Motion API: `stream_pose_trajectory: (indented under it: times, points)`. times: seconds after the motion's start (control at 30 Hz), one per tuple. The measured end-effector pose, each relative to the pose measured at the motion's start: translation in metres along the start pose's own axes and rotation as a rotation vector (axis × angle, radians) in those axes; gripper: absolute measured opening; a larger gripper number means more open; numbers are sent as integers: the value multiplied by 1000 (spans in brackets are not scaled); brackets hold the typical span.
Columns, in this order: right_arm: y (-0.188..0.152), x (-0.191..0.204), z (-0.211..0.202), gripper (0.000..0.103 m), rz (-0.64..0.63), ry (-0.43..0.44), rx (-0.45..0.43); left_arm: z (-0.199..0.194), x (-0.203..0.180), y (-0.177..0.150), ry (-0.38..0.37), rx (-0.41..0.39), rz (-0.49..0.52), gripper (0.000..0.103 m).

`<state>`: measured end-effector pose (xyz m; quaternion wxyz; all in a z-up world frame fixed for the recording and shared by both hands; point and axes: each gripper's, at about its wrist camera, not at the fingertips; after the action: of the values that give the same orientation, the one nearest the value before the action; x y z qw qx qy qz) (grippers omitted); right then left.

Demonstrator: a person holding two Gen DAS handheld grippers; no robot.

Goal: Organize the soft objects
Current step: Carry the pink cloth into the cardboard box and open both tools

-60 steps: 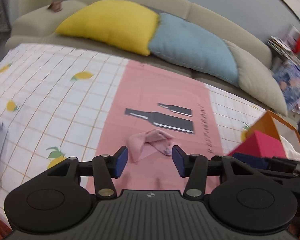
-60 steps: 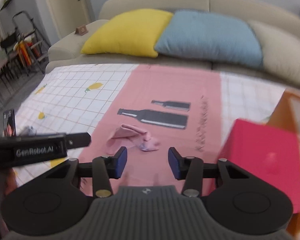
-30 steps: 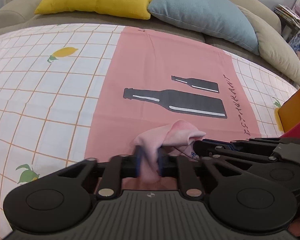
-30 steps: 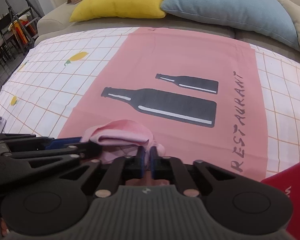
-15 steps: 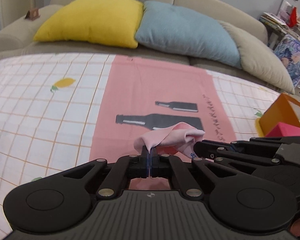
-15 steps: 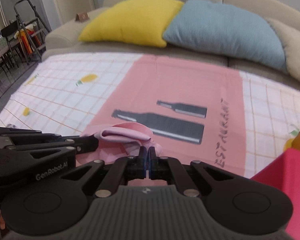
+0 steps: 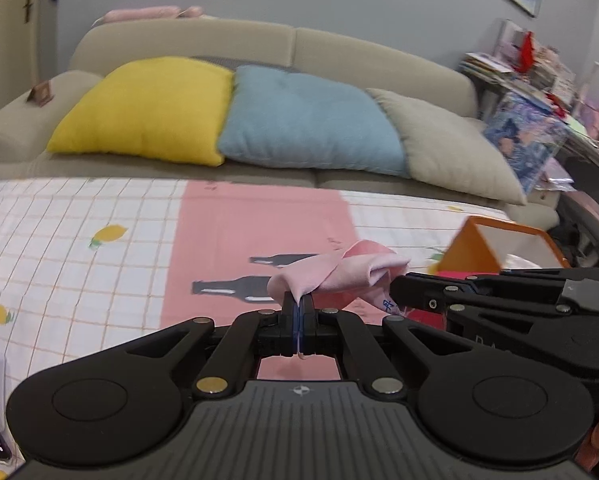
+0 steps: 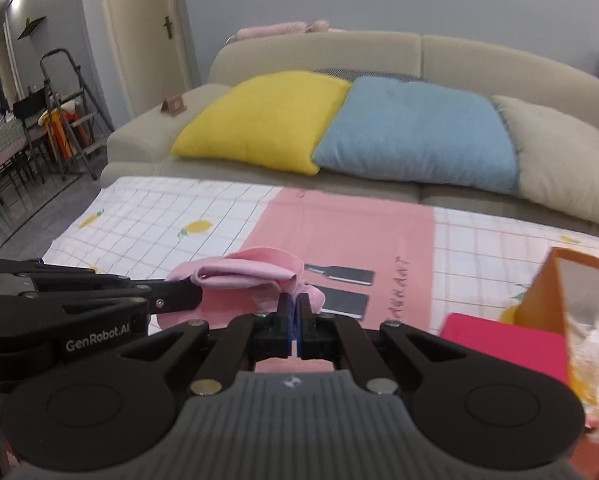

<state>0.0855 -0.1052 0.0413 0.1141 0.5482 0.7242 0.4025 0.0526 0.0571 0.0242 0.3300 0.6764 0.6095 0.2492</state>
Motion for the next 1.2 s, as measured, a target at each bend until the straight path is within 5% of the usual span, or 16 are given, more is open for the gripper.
stream_pose_trajectory:
  times: [0.3,0.7,0.93,1.2]
  points:
    - [-4,-36,-62,0,51,-54,-90,-12,-54,18,-99,-52,91,0]
    - [-31,-116,-136,0,115,-288,-162,10,-164,35,-376,-97,264,0]
    - [-54,-176,-160,0,197,-433,-134,46,-220,33,-518,-3,303,0]
    - [-77,-214,-149,0,287,-538,0,80,-254,20,-573,116,348,0]
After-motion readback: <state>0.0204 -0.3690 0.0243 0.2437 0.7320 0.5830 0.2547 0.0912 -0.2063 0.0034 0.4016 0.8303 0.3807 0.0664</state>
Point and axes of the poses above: each gripper's, at about its wrist camera, not at the fingertips, and z roughly the way its jaws point, x to its left, y to its top, and after that the axes turned 8 degrees about z, right-handed
